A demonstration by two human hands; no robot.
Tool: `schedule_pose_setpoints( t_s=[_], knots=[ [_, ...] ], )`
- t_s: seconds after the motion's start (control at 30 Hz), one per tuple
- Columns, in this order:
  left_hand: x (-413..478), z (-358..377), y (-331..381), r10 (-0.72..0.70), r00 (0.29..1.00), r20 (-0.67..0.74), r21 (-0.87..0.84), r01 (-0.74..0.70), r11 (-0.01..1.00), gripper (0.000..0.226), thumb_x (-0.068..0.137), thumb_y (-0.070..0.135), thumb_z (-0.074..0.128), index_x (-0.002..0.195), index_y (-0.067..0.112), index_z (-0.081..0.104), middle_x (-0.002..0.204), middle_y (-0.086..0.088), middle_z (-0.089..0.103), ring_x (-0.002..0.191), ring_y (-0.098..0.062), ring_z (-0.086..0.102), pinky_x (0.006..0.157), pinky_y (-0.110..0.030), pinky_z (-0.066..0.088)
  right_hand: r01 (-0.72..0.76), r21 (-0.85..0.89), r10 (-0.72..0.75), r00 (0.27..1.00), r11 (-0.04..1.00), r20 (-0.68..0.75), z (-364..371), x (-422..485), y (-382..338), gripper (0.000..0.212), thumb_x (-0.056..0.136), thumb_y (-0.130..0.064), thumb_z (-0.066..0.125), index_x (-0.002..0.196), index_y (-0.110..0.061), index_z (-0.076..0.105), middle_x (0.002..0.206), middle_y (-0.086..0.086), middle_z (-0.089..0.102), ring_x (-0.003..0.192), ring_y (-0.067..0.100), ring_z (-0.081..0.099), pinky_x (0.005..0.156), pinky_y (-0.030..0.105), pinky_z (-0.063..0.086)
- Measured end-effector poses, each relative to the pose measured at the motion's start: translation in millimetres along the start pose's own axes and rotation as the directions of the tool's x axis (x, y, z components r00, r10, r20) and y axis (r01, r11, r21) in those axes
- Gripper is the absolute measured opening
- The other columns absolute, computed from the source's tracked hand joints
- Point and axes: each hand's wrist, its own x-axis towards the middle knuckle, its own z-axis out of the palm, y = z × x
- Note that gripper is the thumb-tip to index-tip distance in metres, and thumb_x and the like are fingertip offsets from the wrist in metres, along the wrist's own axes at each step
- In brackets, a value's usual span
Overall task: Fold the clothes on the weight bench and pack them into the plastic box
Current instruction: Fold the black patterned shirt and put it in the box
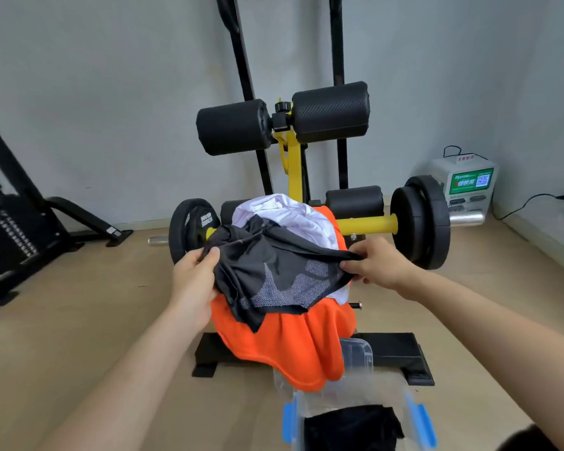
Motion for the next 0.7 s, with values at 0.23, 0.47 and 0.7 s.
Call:
schedule_pose_setpoints(
  t_s=[0.23,0.47,0.7],
  knots=[
    [-2.0,-5.2,7.1,0.112,0.994,0.007,0.062,-0.112,0.992,0.014,0.1,0.024,0.06,0.102,0.016,0.072,0.108,-0.005,0.076,0.105,-0.02,0.07,0.097,-0.038,0.054,0.093,0.112,-0.132,0.901,0.989,0.414,-6.8,-27.1,-34.3,0.021,0.087,-0.011,0.071,0.066,-0.007,0.07,0.07,0.012,0.07,0.067,0.012,0.063,0.065,0.02,0.049],
    [-6.9,-2.1,9.3,0.096,0.985,0.14,-0.02,-0.094,0.995,0.018,0.102,0.022,0.055,0.106,0.014,0.071,0.107,-0.004,0.077,0.102,-0.018,0.072,0.086,-0.032,0.055,0.259,-0.049,-0.254,0.963,0.965,0.09,10.3,-16.9,-30.4,0.029,0.085,-0.034,0.076,0.111,-0.021,0.074,0.106,-0.013,0.068,0.098,0.003,0.061,0.084,0.02,0.04],
    [-19.8,-16.2,21.4,0.015,0.939,0.342,0.11,-0.056,0.992,0.016,0.099,0.018,0.059,0.102,0.013,0.074,0.103,-0.009,0.077,0.097,-0.024,0.073,0.084,-0.034,0.054,0.385,-0.049,-0.382,0.922,0.921,0.063,34.4,-12.9,-36.6,0.051,0.085,-0.034,0.076,0.132,-0.026,0.06,0.135,-0.009,0.06,0.125,0.007,0.052,0.105,0.021,0.038]
  ],
)
